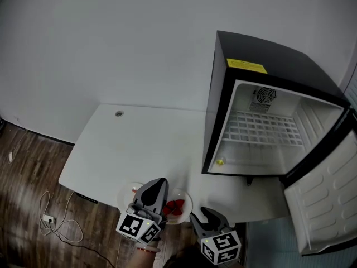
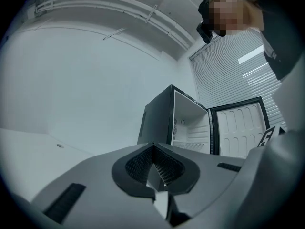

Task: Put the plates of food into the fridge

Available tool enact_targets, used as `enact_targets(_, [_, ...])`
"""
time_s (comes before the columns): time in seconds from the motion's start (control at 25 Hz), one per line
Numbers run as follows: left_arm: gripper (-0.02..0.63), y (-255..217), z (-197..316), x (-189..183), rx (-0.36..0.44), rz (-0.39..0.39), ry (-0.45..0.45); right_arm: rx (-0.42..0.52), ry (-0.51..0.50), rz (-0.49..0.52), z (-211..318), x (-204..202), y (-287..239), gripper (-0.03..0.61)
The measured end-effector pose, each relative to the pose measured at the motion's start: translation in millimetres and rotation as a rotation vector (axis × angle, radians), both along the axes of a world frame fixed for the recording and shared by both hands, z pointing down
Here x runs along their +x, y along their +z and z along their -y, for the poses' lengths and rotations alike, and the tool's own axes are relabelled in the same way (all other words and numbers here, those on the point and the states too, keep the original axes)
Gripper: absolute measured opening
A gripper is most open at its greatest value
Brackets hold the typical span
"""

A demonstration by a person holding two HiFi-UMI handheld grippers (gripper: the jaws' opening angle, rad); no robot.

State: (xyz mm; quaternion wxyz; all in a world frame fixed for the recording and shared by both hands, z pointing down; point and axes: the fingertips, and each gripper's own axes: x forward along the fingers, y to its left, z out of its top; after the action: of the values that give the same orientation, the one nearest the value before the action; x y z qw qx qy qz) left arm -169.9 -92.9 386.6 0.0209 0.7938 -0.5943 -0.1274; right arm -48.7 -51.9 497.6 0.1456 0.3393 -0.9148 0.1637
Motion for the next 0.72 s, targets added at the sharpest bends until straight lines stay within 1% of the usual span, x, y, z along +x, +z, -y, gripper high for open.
enact_targets(0.2, [0.006, 10, -32, -15, -0.014, 0.002, -0.033, -0.086, -0.013, 0.043, -44, -6, 13, 0.153])
enact_targets(0.36, [0.006, 25, -54, -22, -0.04, -0.005, -0.06, -0.216, 0.022, 0.096, -70, -14, 31, 0.153])
enact_targets(0.44, [0.006, 34, -61, -23, -0.052, -0.018, -0.069, -0.252, 0.03, 0.093, -77, -19, 42, 0.153])
enact_targets(0.56, [0.006, 44, -67, -23, -0.055, -0.019, -0.078, -0.282, 0.034, 0.08, -82, -27, 60, 0.153])
enact_targets(0.64, [0.006, 51, -69, -24, -0.06, -0.019, -0.087, -0.34, 0.061, 0.112, -84, -30, 70, 0.153])
enact_targets(0.72, [0.006, 59, -72, -25, -0.07, -0.025, -0.098, -0.401, 0.097, 0.166, -83, -36, 76, 0.153])
